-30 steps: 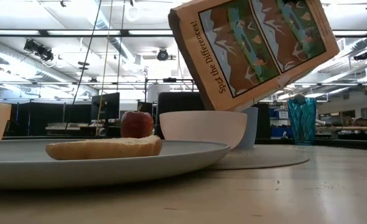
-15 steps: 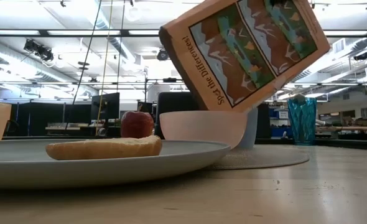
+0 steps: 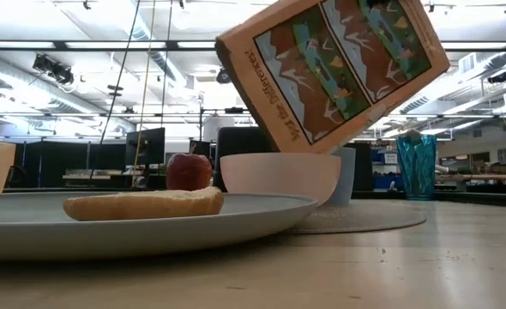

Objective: Arrange a breakfast setting
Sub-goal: Pour the cereal from the cereal box into the orange bowl

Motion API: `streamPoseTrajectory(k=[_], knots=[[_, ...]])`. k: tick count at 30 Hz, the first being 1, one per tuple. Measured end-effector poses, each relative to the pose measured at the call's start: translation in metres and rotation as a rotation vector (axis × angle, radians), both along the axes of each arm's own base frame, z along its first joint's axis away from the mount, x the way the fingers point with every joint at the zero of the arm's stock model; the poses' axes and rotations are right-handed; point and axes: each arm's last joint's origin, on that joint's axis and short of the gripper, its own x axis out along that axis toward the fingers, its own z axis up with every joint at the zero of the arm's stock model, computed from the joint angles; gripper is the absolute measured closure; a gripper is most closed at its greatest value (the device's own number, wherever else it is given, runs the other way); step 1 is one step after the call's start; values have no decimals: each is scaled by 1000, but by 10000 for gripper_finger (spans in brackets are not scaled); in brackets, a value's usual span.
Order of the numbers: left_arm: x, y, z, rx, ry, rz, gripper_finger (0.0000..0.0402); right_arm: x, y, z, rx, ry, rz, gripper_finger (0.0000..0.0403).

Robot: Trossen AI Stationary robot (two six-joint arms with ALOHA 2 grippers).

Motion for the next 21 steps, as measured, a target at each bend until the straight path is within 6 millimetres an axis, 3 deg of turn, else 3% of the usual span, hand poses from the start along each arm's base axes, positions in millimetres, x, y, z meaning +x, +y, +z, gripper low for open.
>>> streamPoseTrajectory(k=[12, 21], knots=[[0, 0, 0, -4, -4, 4, 186, -1, 3, 1, 47, -9, 14, 190], [0, 0, 0, -5, -5, 5, 186, -22, 6, 8, 52, -22, -22, 190]])
